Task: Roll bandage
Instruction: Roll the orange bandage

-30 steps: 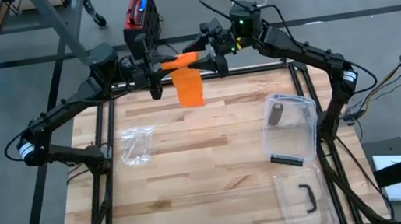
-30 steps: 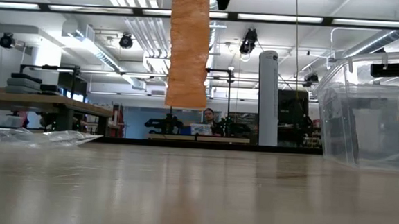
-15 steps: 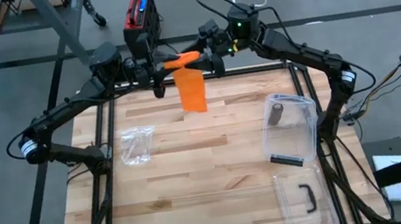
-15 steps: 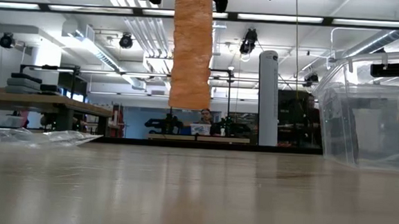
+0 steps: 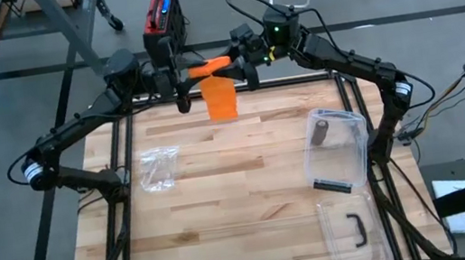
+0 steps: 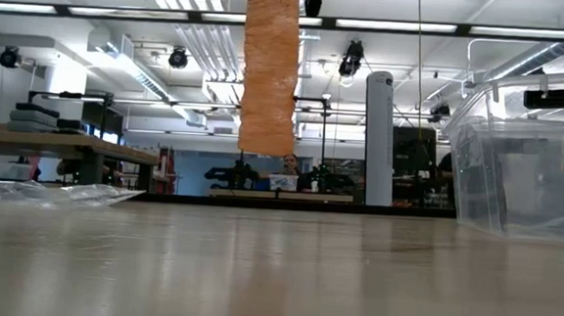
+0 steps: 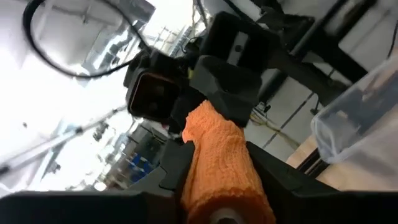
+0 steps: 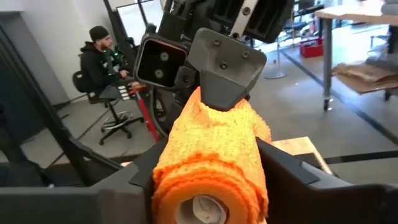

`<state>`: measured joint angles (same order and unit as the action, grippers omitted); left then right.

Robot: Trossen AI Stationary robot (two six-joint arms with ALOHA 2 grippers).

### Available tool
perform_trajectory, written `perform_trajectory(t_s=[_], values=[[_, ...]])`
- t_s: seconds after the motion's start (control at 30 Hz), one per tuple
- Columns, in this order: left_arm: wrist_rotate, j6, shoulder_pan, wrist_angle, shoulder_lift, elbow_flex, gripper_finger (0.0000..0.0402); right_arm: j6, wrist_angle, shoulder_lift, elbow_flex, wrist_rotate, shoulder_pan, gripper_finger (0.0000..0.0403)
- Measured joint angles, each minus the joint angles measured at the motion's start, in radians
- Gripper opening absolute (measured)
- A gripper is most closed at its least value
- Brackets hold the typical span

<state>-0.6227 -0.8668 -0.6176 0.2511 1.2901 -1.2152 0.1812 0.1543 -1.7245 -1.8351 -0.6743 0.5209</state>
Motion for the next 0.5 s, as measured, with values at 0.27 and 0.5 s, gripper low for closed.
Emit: perform_trajectory(t_s=[0.27,0.5], values=[[0.125,0.348,-0.015,-0.046,-0.033,0.000,0.0145,-0.126,-0.010,-0.001,0.001,0.065,0.001,0.0141],[0.081,0.740,-0.039,-0.094,-0.085,-0.002,0.0204,-0.309,-0.004,0.001,0.001,0.077,0.004,0.0136]])
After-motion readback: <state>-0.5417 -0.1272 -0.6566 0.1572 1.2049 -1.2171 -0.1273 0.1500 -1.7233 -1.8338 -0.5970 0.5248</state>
